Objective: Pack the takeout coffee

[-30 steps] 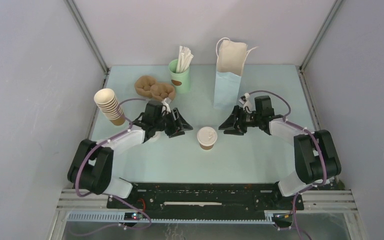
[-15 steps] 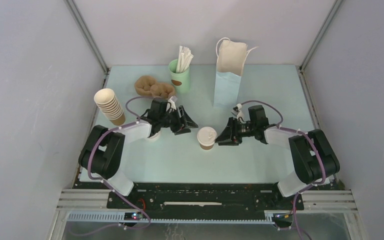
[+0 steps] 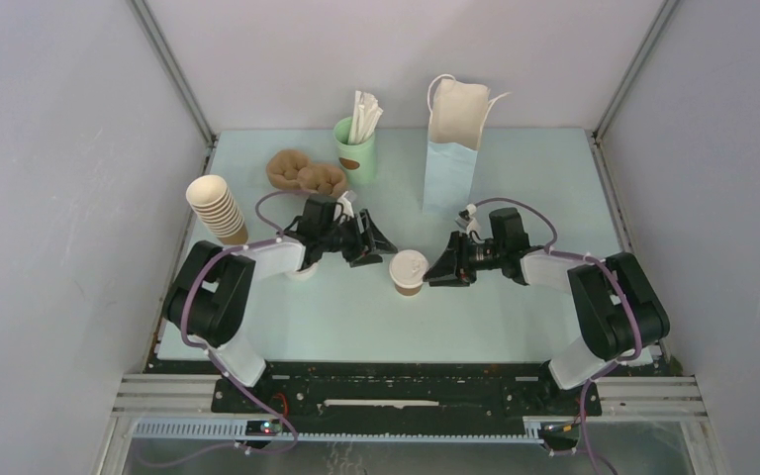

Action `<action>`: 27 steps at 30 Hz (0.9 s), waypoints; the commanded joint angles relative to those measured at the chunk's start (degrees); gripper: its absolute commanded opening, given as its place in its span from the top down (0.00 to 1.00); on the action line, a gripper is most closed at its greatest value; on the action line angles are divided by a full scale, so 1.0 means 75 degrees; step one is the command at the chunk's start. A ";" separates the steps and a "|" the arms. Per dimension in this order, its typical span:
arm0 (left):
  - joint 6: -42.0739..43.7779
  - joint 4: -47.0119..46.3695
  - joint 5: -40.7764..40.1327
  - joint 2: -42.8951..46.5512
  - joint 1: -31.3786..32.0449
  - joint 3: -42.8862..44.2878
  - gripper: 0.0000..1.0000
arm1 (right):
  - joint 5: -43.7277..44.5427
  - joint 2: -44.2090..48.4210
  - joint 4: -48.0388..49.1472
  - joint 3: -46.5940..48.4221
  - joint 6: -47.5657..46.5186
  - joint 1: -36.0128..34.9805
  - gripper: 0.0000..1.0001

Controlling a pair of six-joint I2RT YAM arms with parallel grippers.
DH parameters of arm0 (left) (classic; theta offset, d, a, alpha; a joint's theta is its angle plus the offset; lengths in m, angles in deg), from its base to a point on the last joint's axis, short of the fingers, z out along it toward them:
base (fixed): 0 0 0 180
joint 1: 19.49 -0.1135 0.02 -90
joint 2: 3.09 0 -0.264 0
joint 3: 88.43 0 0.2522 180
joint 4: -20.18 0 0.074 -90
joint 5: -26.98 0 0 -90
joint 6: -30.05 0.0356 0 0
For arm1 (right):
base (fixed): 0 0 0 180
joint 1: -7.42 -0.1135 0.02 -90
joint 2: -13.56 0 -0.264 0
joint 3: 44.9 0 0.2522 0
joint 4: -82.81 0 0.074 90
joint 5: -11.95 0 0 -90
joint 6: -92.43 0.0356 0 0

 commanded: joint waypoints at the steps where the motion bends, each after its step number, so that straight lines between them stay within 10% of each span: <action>1: -0.0064 -0.0425 0.0259 0.0013 0.0122 0.0222 0.35 | 0.0022 -0.0109 0.0212 -0.0030 0.0084 0.0008 0.50; 27: 0.0176 -0.0440 -0.0620 0.0143 0.0547 -0.0883 0.43 | 0.1594 -0.0397 -0.0380 -0.0032 0.0427 -0.0069 0.52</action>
